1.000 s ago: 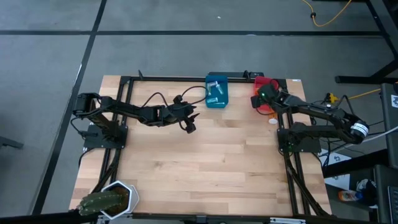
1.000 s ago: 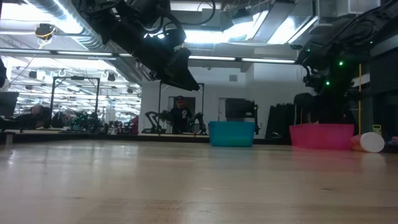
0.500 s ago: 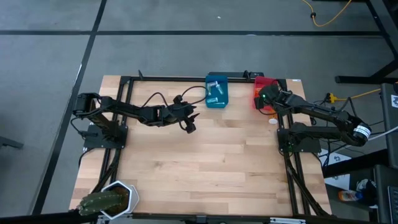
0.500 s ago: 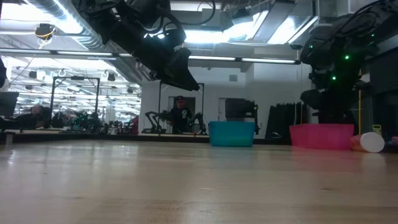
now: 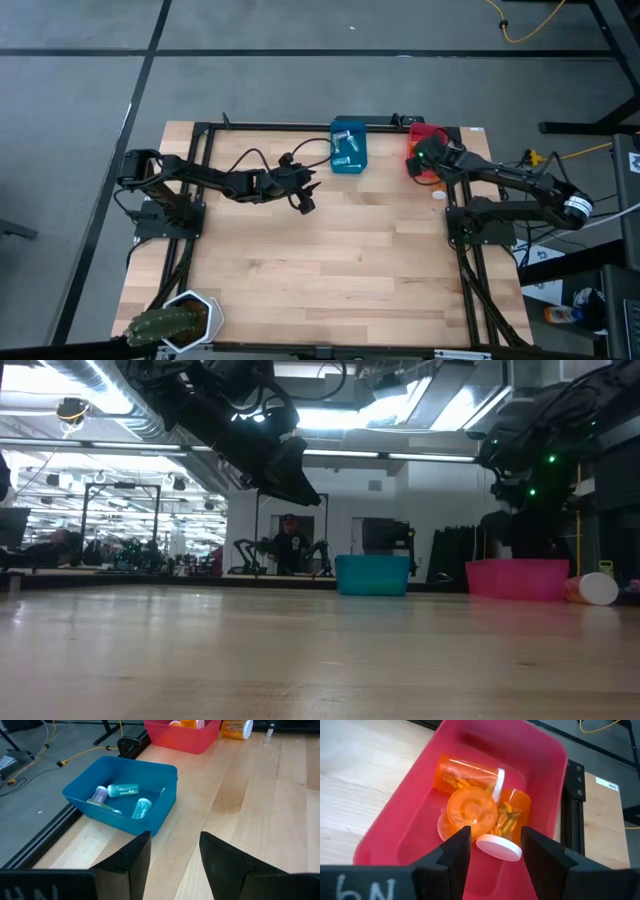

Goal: Pick and place medicine bottles into bin by pill shape (circle, oval)
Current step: Put the big orange pill bottle into the pink bin

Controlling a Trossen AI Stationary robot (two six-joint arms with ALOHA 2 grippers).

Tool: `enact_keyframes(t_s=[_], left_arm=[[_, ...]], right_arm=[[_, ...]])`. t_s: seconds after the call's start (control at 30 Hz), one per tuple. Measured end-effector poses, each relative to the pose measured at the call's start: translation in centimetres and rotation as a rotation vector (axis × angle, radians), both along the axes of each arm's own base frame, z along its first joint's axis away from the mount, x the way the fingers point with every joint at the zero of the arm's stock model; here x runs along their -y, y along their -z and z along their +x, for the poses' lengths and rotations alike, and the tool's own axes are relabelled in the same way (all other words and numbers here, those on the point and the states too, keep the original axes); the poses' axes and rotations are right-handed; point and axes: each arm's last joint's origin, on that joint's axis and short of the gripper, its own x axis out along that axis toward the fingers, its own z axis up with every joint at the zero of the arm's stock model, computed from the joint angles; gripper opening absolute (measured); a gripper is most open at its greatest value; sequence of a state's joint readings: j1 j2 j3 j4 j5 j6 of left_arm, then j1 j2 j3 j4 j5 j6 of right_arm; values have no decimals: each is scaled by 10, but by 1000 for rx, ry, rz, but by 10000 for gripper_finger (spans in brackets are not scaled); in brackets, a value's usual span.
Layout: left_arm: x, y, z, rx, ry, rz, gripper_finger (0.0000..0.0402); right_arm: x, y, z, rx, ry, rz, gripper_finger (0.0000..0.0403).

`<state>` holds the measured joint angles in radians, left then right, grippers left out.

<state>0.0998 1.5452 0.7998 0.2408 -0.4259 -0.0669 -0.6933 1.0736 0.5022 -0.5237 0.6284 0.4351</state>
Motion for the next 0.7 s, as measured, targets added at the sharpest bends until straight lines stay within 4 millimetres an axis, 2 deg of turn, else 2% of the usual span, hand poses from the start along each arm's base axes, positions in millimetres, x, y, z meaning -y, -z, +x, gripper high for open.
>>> enact_keyframes(t_s=[0.47,0.7], left_arm=[[0,0,0,0,0,0,163],[0,0,0,0,0,0,163]], right_arm=[[-1,6,2,11,-33,79,173],[5,-11,9,5,-25,-23,173]])
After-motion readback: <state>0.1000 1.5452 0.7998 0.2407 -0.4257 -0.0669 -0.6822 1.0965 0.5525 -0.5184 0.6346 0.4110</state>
